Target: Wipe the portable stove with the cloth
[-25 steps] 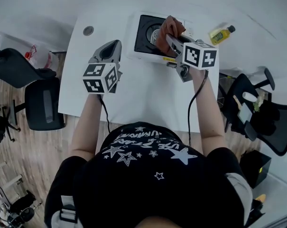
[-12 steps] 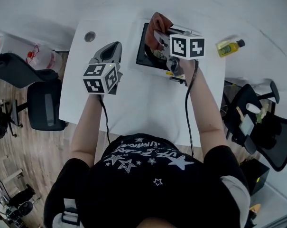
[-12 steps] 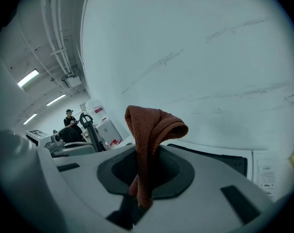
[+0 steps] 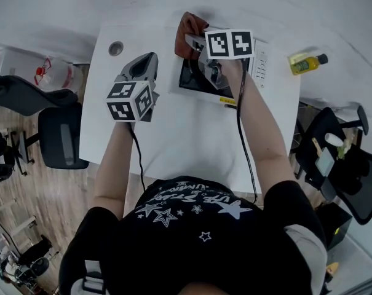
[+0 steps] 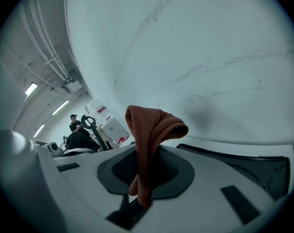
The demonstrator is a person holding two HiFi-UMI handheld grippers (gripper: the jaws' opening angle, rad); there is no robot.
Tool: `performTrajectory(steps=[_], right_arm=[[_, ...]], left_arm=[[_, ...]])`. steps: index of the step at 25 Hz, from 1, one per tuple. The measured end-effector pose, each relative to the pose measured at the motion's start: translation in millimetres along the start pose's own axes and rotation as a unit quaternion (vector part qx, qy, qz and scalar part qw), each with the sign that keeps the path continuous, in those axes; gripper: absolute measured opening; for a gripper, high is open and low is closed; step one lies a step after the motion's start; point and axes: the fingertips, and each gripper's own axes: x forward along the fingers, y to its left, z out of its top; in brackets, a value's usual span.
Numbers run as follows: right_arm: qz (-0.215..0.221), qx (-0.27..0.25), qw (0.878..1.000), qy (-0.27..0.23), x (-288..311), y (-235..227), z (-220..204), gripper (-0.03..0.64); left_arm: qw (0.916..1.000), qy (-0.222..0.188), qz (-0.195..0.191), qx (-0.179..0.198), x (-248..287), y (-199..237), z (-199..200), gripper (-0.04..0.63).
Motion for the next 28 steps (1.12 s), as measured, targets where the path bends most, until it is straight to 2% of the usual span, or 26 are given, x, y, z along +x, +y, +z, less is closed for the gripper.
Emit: performTrajectory(steps=[6,12,17,28], right_arm=[[-0.005,0.036,0.999,0.015,24,-15,4,0.06],[-0.024,0.034,0.998,0.04,38,-25,-2,0.06],[-0.037,0.02,0.998,0.049,37,-32,-6,0.06],[-0.055,0.042,0.996,0.049,9,-54,-14,0.06]], left_arm=[[1.0,0.005,0.0,-0.007,8,3,-3,0.008],[0.9999,0.014,0.0,-0.006,14,5,-7,0.008],[0.9998,0.019,-0.003,-0.009,17,4,-10,0.008],[0.9995,0.025,-0.022,-0.001,24,-17,-5,0.008]])
